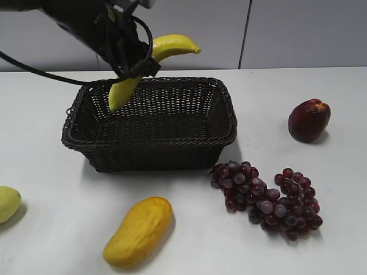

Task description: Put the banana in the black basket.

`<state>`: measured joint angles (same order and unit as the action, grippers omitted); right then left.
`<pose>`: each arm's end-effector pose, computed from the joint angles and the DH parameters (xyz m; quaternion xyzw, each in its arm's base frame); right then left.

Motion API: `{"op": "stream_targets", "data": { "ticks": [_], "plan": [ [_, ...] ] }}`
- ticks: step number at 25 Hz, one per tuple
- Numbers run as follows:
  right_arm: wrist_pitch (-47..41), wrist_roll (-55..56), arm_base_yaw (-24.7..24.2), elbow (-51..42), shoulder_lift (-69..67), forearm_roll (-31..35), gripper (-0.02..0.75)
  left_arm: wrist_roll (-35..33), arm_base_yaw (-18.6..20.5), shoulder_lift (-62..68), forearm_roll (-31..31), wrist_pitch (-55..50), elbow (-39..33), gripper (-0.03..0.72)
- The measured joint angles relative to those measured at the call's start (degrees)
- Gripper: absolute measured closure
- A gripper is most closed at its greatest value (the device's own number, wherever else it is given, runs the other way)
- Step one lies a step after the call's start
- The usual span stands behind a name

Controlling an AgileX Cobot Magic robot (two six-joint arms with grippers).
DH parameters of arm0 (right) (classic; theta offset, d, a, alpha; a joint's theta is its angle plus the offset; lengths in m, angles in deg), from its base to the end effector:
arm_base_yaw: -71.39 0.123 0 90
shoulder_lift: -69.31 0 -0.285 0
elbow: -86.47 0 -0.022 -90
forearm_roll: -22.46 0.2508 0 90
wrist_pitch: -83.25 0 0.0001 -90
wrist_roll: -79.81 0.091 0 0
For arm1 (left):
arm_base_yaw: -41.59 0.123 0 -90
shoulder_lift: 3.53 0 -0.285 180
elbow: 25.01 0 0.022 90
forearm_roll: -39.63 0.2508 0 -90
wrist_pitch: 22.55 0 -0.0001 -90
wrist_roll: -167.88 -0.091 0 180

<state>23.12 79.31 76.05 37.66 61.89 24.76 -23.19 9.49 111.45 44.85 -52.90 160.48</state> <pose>-0.0051 0.0028 0.2771 -0.0389 0.8486 0.0392 0.5261 0.3604 -0.2211 0.2490 0.3721 0.8618 -0.0281 0.3436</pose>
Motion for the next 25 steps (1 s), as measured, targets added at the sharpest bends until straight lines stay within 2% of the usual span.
{"op": "stream_targets", "data": {
  "ticks": [1,4,6,18,21,25],
  "plan": [
    [0.0,0.0,0.0,0.0,0.0,0.0,0.187,0.0,0.0,0.4,0.2,0.0,0.0,0.249],
    [0.0,0.0,0.0,0.0,0.0,0.0,0.187,0.0,0.0,0.6,0.3,-0.2,0.0,0.086],
    [0.0,0.0,0.0,0.0,0.0,0.0,0.187,0.0,0.0,0.6,0.3,-0.2,0.0,0.015],
    [0.0,0.0,0.0,0.0,0.0,0.0,0.187,0.9,0.7,-4.5,0.3,-6.5,0.0,-0.001],
    [0.0,0.0,0.0,0.0,0.0,0.0,0.187,2.6,2.7,-8.1,0.2,-9.8,0.0,0.002],
    [0.0,0.0,0.0,0.0,0.0,0.0,0.187,4.4,7.4,-11.9,0.1,-17.1,0.0,0.017]
  ]
}}
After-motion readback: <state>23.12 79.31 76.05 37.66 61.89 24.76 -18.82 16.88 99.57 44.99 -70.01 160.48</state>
